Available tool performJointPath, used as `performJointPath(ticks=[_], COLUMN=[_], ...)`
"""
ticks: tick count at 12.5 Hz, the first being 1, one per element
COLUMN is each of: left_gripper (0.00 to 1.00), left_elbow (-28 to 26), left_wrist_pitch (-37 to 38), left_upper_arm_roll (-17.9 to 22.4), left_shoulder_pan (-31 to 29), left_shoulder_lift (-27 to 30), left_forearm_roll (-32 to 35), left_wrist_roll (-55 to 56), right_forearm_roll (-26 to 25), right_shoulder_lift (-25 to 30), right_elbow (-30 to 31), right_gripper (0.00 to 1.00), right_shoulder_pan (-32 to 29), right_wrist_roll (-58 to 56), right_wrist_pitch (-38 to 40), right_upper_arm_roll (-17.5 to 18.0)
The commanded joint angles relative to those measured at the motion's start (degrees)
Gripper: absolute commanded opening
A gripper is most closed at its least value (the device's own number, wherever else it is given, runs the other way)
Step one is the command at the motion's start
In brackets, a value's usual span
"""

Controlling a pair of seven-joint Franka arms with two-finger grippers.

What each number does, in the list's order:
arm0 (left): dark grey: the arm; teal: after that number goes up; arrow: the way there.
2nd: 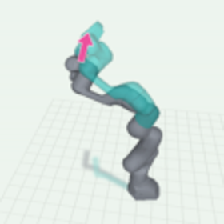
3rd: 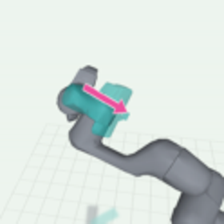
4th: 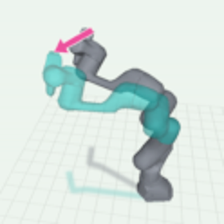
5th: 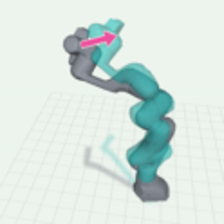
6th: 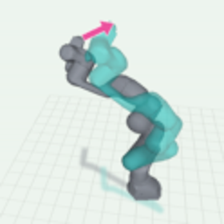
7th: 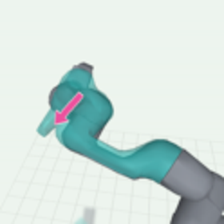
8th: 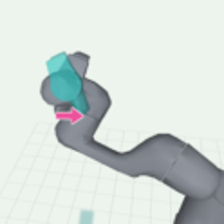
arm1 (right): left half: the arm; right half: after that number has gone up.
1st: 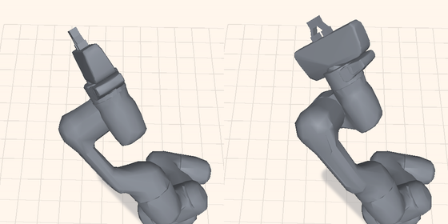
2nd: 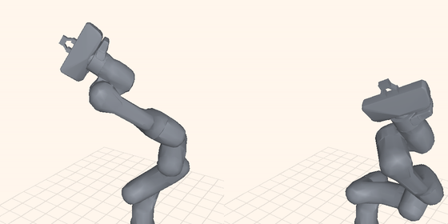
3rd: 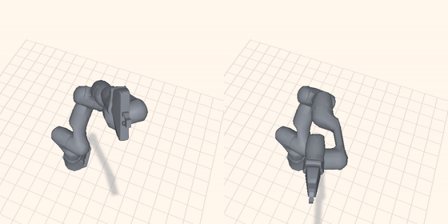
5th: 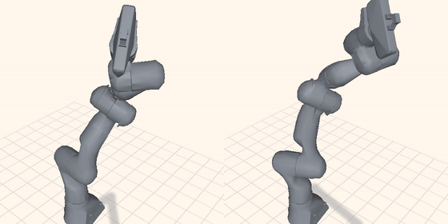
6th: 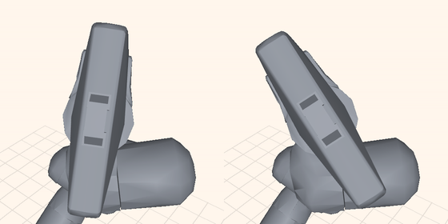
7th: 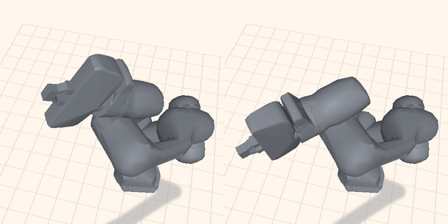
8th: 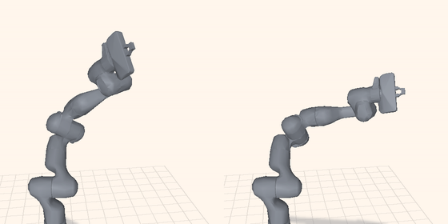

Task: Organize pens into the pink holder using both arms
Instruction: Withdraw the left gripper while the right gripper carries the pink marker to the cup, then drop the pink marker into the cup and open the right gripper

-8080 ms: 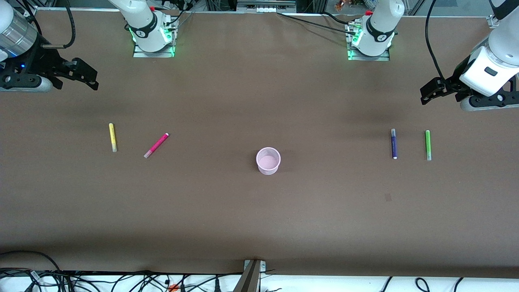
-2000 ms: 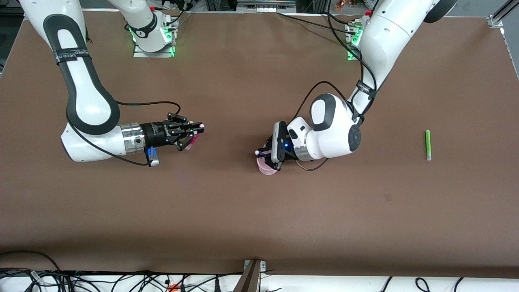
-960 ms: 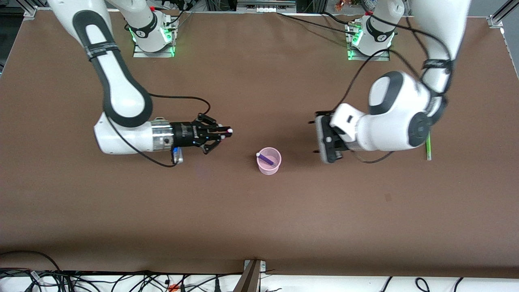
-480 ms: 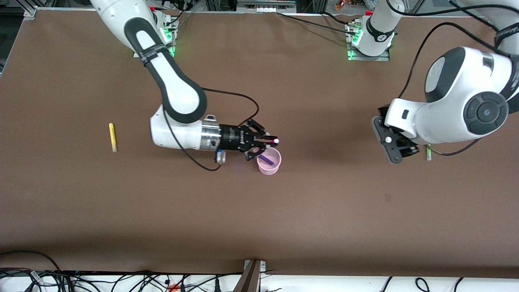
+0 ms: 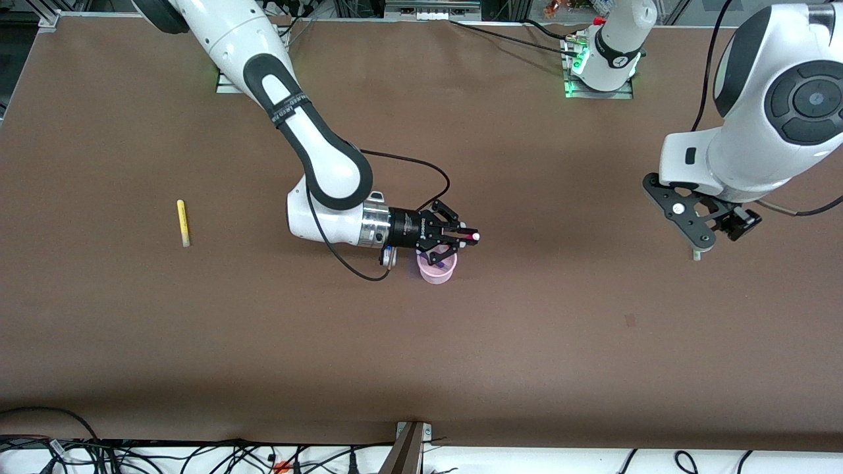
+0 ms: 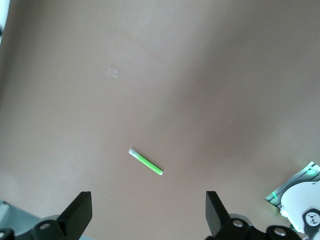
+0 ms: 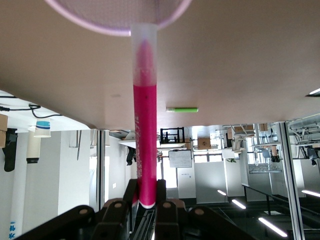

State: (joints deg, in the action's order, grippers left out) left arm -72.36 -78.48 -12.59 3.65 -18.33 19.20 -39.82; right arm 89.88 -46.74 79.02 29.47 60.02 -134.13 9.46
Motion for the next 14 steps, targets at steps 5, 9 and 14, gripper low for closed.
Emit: performJointPath(ticks=[5, 9, 14], left_gripper=[1.00, 1.00, 1.00], left_elbow=[-14.95, -21.07, -20.54], left_wrist_pitch=[-8.13, -15.74, -15.66], left_upper_arm_roll=[15.81, 17.08, 16.47], left_shoulder_pan=[4.34, 1.28, 0.05], left_shoulder_lift=[15.91, 21.23, 20.61], left_forearm_roll=[-13.64, -15.07, -14.10], left_wrist_roll=[28.26, 30.15, 33.22], right_forearm_roll=[1.09, 0.12, -16.59], right_shoulder_lift=[-4.42, -3.54, 6.63], right_elbow=[-1.86, -2.12, 0.86], right_gripper=[0.00, 1.00, 1.00], right_shoulder_pan=[0.50, -0.29, -1.08], right_wrist_roll=[-7.71, -15.27, -15.28], right_wrist_pitch=[-0.26, 0.01, 0.88], right_upper_arm_roll=[-0.50, -1.11, -5.41])
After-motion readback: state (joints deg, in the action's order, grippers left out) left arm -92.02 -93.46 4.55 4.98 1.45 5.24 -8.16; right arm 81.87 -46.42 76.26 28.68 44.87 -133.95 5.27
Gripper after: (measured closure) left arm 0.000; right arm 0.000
